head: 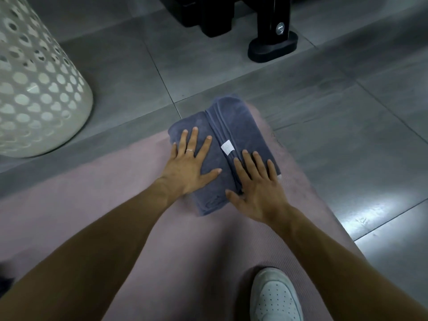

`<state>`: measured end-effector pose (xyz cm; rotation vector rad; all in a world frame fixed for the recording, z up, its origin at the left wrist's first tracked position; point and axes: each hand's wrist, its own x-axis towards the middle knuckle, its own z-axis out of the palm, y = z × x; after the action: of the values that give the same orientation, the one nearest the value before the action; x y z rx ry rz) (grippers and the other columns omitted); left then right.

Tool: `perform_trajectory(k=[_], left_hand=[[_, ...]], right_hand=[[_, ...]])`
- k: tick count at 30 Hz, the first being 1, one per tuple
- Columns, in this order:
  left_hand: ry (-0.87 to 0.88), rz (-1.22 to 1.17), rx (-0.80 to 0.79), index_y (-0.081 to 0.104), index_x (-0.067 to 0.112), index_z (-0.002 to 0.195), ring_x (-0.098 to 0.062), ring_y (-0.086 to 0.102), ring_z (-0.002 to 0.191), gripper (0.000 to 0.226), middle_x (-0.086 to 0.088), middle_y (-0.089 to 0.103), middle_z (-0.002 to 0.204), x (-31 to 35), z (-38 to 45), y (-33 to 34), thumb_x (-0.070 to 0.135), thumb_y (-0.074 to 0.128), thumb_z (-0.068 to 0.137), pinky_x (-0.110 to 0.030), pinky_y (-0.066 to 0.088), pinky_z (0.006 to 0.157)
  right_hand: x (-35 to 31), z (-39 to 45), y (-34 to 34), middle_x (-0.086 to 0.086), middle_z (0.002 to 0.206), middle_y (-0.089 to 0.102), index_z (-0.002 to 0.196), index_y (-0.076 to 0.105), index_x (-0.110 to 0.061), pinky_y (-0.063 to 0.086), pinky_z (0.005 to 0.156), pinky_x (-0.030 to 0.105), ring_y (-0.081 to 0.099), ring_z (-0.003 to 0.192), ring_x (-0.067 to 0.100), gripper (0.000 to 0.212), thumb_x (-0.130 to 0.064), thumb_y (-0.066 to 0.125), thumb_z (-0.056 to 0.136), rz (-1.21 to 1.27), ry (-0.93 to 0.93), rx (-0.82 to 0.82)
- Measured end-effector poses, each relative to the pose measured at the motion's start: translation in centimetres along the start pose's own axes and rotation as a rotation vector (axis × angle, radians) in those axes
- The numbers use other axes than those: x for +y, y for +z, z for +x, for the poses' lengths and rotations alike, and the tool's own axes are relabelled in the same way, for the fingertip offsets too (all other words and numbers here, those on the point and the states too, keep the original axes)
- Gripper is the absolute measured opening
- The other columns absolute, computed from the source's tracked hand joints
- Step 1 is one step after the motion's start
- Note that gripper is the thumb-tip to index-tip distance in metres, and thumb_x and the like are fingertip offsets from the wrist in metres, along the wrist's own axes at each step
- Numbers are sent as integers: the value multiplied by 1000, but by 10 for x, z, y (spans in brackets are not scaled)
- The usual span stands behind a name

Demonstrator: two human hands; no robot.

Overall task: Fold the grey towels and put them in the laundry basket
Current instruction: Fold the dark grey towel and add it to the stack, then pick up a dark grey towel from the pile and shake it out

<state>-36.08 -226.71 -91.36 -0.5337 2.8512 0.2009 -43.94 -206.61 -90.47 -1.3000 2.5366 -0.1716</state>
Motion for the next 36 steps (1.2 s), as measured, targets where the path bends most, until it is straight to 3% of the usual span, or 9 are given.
perform_trajectory(k=[4, 12, 16, 18, 20, 22, 26, 31, 36], left_hand=[[-78, -188, -23, -10, 36, 152, -27, -31, 143, 98, -1, -29, 157, 9, 3, -11, 81, 38, 79, -54, -6, 118], [-10, -48, -301, -32, 33, 144, -28, -44, 134, 151, -1, -48, 146, 5, 1, -32, 92, 62, 42, -57, -13, 113], [-13, -28, -235, -31, 31, 145, -31, -42, 135, 151, -4, -46, 148, 10, 4, -29, 91, 63, 43, -59, -10, 113], [-32, -56, -221, -28, 32, 147, -30, -38, 138, 148, -4, -42, 150, 14, -2, -34, 89, 65, 46, -56, -8, 114], [-76, -154, -160, -16, 32, 151, -30, -27, 144, 140, -5, -30, 156, 12, -14, -40, 81, 70, 53, -50, -3, 117], [-129, -344, -36, 16, 23, 154, -31, 5, 149, 113, -11, 5, 162, 11, -34, -52, 60, 77, 67, -39, 13, 119], [-229, -629, 198, 69, 14, 113, -11, 62, 99, 33, 1, 69, 111, 5, -98, -96, 21, 74, 81, -19, 45, 95], [-302, -747, 201, 71, 23, 92, 8, 56, 63, 6, 15, 66, 77, -11, -219, -153, 22, 70, 86, -6, 41, 66], [-412, -788, 254, 71, 26, 91, 0, 58, 64, 6, 12, 67, 75, -29, -345, -183, 28, 69, 86, -15, 45, 66]], right_hand=[[8, -1, 4, 9, 160, -17, 153, -11, -17, -12, 117, 50, -15, 147, 31, 101, -49, 53, 83, -134, -32, -69], [25, -13, 0, 10, 152, 37, 144, 42, -8, 12, 118, 43, 29, 144, 28, 74, -25, 46, 72, 196, -123, 157], [16, 0, -16, 4, 155, 33, 144, 43, -13, 4, 119, 34, 23, 146, 21, 63, -23, 53, 82, 245, -56, 56], [10, 6, -27, 5, 147, 43, 134, 54, -13, 19, 118, 39, 34, 140, 24, 54, -18, 62, 81, 292, -10, -7], [2, 8, -42, 9, 116, 62, 105, 65, -6, 47, 95, 39, 57, 111, 30, 27, -11, 61, 78, 399, 37, -21], [-10, 4, -56, 5, 86, 62, 86, 59, -3, 52, 73, 34, 60, 84, 25, 4, -5, 57, 83, 459, 91, -13], [-46, -23, -92, 0, 94, 63, 101, 65, -9, 50, 83, 30, 61, 93, 22, 21, -4, 57, 82, 547, 79, 55], [-125, -63, -140, 15, 94, 70, 89, 69, -5, 54, 81, 39, 65, 87, 32, 18, 1, 54, 79, 485, -142, -23], [-222, -119, -191, 4, 102, 65, 104, 67, -21, 49, 82, 22, 59, 91, 17, 26, -14, 54, 84, 364, -356, -112]])
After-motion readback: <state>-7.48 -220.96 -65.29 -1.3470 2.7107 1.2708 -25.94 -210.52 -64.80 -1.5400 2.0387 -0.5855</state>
